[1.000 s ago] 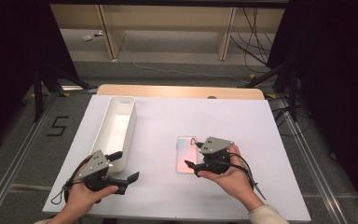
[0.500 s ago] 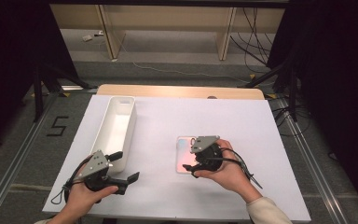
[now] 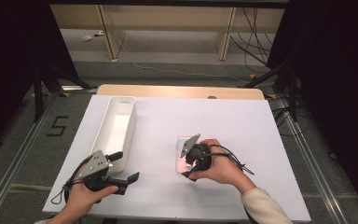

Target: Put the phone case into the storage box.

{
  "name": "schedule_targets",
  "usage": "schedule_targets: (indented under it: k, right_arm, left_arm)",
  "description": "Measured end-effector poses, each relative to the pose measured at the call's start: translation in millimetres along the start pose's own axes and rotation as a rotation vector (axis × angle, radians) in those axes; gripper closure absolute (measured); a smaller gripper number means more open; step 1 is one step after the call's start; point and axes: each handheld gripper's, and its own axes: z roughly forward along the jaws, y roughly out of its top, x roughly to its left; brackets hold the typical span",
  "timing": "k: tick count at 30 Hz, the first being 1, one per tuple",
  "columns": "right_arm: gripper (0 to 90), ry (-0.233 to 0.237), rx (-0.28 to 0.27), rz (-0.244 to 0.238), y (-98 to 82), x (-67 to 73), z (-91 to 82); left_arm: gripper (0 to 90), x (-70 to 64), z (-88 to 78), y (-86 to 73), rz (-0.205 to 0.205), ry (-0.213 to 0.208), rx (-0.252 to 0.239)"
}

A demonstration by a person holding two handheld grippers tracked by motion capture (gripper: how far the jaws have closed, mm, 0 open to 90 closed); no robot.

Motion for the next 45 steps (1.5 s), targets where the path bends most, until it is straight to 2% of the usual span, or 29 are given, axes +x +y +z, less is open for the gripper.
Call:
schedule_targets:
  k: [2, 6, 11, 12, 13, 18, 19, 23, 29, 30, 31, 32, 37, 42, 43, 45]
  right_arm:
    - [34.6, 0.025, 0.055, -0.018, 2.3, -1.9, 4.5]
    - [36.9, 0.035, 0.077, -0.022, 5.4, -3.4, 10.1]
    - [39.5, 0.043, 0.126, -0.048, 9.9, -5.3, 16.8]
    - [40.3, 0.038, 0.136, -0.066, 10.5, -6.6, 18.3]
    - [42.1, 0.057, 0.153, -0.066, 11.7, -6.0, 20.9]
    - [46.3, 0.049, 0.189, -0.087, 13.2, -7.4, 23.7]
    - [47.3, 0.044, 0.202, -0.112, 13.4, -9.2, 23.9]
    - [51.3, 0.045, 0.233, -0.124, 14.2, -10.8, 26.7]
    - [54.0, 0.059, 0.25, -0.135, 15.3, -11.4, 29.6]
    - [54.6, 0.053, 0.242, -0.164, 15.2, -13.1, 30.5]
    - [55.3, 0.05, 0.256, -0.126, 16.0, -9.9, 29.7]
    - [56.0, 0.05, 0.26, -0.123, 16.3, -9.5, 29.7]
    - [59.6, 0.051, 0.272, -0.134, 18.1, -7.2, 30.0]
    - [65.9, 0.042, 0.283, -0.17, 20.4, -4.8, 30.7]
    - [67.1, 0.041, 0.294, -0.149, 21.2, -2.5, 30.2]
    - [69.8, 0.041, 0.29, -0.17, 21.6, -3.3, 30.7]
  left_arm:
    - [4.3, 0.1, 0.1, 0.0, 0.001, -0.003, 0.001]
    - [4.3, -0.1, -0.2, 0.1, 0.0, 0.0, -0.001]
    - [4.3, -0.1, -0.1, -0.1, 0.0, -0.002, -0.001]
    - [4.3, -0.1, -0.1, -0.1, 0.0, -0.002, -0.001]
    - [4.3, -0.1, -0.2, -0.1, 0.0, -0.002, -0.002]
    - [4.3, -0.1, -0.2, -0.1, 0.001, -0.003, -0.002]
    - [4.3, -0.2, -0.2, -0.1, 0.0, -0.003, -0.002]
    - [4.4, -0.3, -0.3, 0.0, -0.001, -0.005, -0.004]
    - [4.4, -0.3, -0.3, 0.0, 0.0, -0.005, -0.003]
    - [4.4, -0.2, -0.4, 0.0, 0.0, -0.005, -0.003]
    - [4.4, -0.1, -0.4, 0.0, 0.0, -0.005, -0.003]
    - [4.4, -0.1, -0.3, 0.0, 0.0, -0.005, -0.003]
    - [4.5, -0.3, -0.3, -0.1, 0.001, -0.004, -0.003]
    - [4.8, -0.3, -0.3, -0.1, 0.0, -0.005, -0.003]
    - [4.8, -0.3, -0.3, -0.1, 0.0, -0.005, -0.003]
    - [4.8, -0.3, -0.3, -0.2, 0.0, -0.004, -0.003]
